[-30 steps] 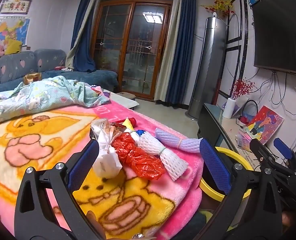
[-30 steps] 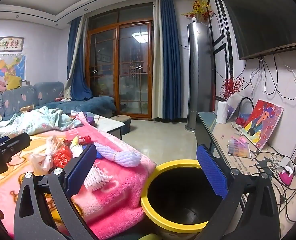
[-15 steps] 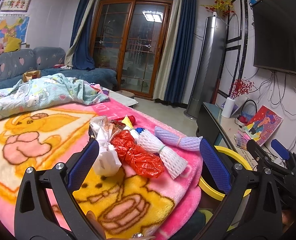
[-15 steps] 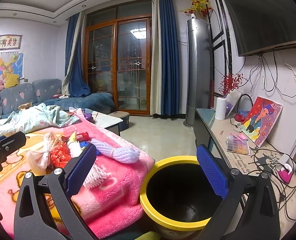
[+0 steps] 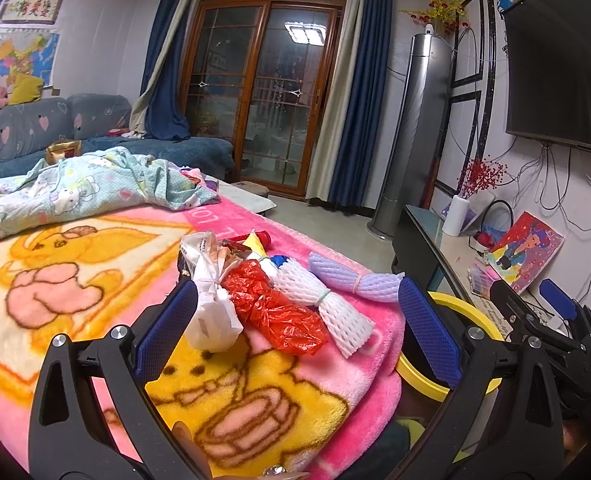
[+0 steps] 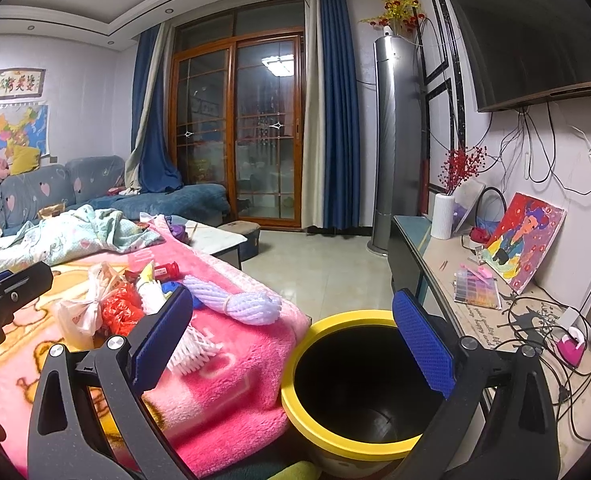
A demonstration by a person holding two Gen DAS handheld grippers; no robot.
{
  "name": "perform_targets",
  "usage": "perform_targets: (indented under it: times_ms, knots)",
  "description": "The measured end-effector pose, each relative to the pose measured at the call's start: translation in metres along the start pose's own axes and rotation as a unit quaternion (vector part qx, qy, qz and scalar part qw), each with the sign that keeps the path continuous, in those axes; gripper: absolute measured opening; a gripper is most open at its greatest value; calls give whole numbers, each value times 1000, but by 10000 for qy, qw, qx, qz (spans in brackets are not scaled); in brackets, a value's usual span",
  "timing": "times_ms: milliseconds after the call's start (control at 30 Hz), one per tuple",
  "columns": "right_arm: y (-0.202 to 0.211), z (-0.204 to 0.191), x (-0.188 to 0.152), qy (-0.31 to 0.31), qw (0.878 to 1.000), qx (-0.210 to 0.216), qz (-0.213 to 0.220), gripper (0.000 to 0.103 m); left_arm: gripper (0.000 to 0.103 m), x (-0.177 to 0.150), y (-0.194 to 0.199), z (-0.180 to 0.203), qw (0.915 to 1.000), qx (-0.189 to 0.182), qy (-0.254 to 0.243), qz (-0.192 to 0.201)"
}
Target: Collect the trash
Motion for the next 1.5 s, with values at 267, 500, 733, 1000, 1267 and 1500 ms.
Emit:
perform_targets:
  times_ms: [267, 500, 733, 1000, 1267, 1500]
  knots:
    - [-3, -7, -4, 59, 9998, 144, -102, 97, 92, -3, -2, -3, 10000, 46, 42, -12]
    - [-2, -14, -6, 146, 9994, 287, -144, 97, 92, -4, -3, -7, 9999, 61, 135, -55]
    - [-7, -27, -8, 259, 9967, 691, -339, 97, 92, -3, -7, -21, 9994, 155, 279, -117]
    - [-25, -61, -10, 543, 9886, 1270, -600, 97, 92, -2, -13, -50, 9973, 439, 547, -216]
    - [-57, -92, -11, 705, 9800, 1649, -868, 97, 92, -1, -26, -90, 9937, 585, 855, -426]
    - [-96, -104, -13, 821, 9734, 1762, -1211, 90, 92, 4, -52, -98, 9936, 250, 776, -778]
Point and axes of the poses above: each gripper's, at about its wrist camera, not at the fingertips, and y roughly against the way its jaws point, z to its right, x to its top, the point moved 4 cm from there along -y, roughly the way its jaws point, and after that the axes turned 5 degrees about x, right-handed, at the moved point
